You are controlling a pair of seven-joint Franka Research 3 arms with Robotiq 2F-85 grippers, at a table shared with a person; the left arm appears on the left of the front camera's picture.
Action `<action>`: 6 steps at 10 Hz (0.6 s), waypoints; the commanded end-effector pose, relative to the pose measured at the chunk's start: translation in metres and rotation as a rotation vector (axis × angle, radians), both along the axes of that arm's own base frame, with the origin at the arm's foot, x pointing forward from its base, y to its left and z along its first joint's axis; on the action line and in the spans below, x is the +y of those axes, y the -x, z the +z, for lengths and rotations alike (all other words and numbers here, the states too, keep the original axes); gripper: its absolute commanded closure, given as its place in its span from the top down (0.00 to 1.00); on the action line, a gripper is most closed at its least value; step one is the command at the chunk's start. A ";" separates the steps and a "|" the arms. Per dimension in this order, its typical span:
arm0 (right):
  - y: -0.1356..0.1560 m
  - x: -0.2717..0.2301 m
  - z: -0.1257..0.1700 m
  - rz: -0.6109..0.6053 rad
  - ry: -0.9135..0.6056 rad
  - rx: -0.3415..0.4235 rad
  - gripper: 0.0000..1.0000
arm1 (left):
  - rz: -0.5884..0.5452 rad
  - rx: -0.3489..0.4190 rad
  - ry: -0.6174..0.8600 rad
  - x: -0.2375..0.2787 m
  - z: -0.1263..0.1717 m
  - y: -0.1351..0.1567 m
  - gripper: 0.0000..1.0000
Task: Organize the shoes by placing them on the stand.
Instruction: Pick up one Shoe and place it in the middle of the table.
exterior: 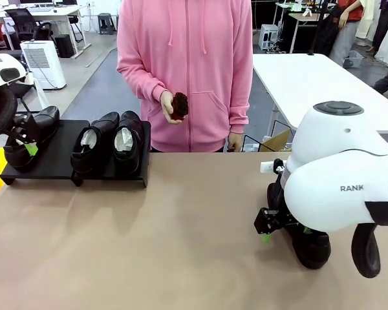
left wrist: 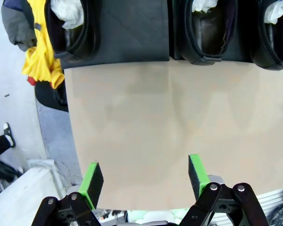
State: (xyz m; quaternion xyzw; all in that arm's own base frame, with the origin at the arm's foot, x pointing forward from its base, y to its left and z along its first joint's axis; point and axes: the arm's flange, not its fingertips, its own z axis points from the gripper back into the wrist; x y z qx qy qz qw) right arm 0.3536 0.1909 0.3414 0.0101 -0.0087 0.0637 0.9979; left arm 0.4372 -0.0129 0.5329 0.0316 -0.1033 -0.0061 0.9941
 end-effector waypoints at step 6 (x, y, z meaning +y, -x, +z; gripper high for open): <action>0.004 -0.015 -0.022 0.011 0.055 0.014 0.11 | -0.002 -0.011 0.010 0.001 -0.002 0.002 0.93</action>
